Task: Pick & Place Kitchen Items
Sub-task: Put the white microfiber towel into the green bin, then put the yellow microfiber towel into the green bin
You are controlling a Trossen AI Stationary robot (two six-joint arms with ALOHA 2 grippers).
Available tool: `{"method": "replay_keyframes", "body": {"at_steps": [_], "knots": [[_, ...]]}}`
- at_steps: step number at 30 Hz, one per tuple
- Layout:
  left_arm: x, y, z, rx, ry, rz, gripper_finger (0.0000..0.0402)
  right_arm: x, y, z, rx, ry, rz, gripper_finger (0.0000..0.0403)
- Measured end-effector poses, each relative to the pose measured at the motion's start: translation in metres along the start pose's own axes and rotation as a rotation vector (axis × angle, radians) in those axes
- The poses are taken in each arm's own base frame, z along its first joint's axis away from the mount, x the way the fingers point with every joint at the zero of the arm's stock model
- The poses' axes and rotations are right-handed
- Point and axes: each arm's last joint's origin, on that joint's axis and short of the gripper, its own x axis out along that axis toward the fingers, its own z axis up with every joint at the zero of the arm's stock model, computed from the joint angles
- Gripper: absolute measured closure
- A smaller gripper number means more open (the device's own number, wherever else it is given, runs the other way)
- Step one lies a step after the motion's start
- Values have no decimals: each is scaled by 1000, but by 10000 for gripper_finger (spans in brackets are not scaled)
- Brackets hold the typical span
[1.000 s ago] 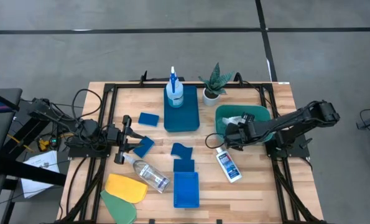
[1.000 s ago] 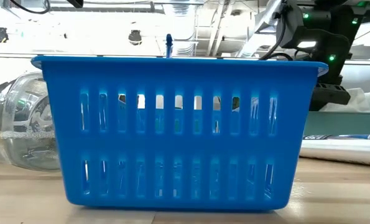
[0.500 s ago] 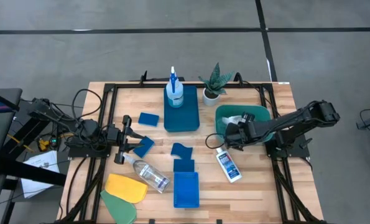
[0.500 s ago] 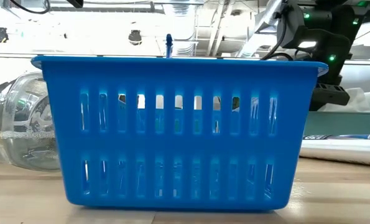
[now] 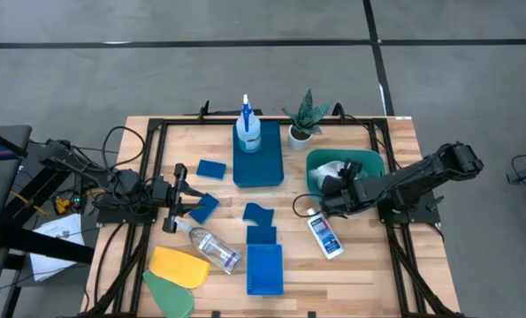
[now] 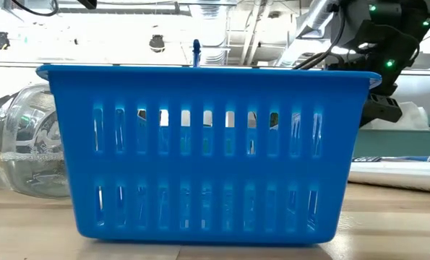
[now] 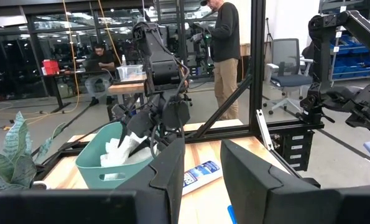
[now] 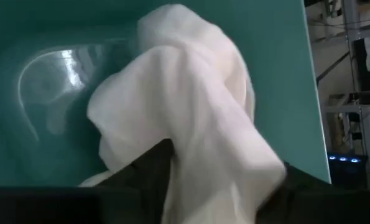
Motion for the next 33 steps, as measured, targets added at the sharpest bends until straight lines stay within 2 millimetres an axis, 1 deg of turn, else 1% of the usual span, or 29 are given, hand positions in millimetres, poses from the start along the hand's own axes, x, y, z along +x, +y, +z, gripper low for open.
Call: {"method": "replay_keyframes", "body": {"at_steps": [5,7,10,14,19,30,33], "knots": [[0,0,0,0,0,0,300,-1,1,0,5,-12,-11,165],[0,0,0,0,0,0,300,-5,1,1,-2,-24,-6,151],[0,0,0,1,2,-1,300,-16,1,7,-6,-61,-7,146],[0,0,-1,3,8,-1,300,-35,1,14,14,-135,-23,148],[0,0,-1,3,8,-1,300,-59,-2,17,68,-189,-26,157],[0,0,-1,3,7,0,300,-101,-5,16,202,-261,41,204],[0,0,-1,3,7,-1,300,-110,-4,16,212,-285,70,214]]}}
